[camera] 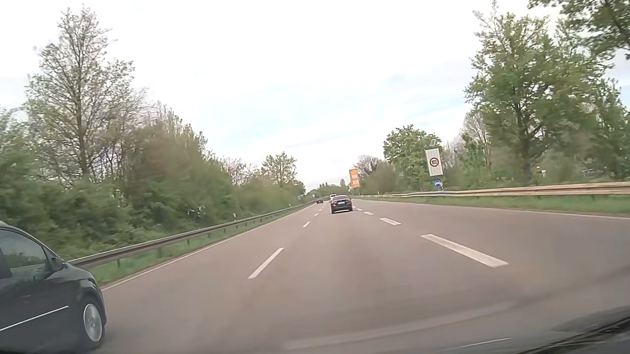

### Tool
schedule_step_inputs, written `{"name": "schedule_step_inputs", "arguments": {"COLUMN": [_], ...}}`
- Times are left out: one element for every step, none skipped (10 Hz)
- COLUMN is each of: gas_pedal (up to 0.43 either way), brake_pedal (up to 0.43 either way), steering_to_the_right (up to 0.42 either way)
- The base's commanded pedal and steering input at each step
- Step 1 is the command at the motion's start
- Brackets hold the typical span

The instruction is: Follow the waypoints while adhering to traffic rules and regulations

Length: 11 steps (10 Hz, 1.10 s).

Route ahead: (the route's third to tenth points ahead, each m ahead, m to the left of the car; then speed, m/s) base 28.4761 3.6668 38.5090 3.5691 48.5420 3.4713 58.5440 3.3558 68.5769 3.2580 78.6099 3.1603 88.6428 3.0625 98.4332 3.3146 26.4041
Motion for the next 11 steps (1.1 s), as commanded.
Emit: {"name": "schedule_step_inputs", "arguments": {"gas_pedal": [0.130, 0.130, 0.130, 0.130, 0.130, 0.130, 0.130, 0.130, 0.130, 0.130, 0.130], "brake_pedal": [0.000, 0.000, 0.000, 0.000, 0.000, 0.000, 0.000, 0.000, 0.000, 0.000, 0.000], "steering_to_the_right": [0.000, 0.000, 0.000, 0.000, 0.000, 0.000, 0.000, 0.000, 0.000, 0.000, -0.001]}}
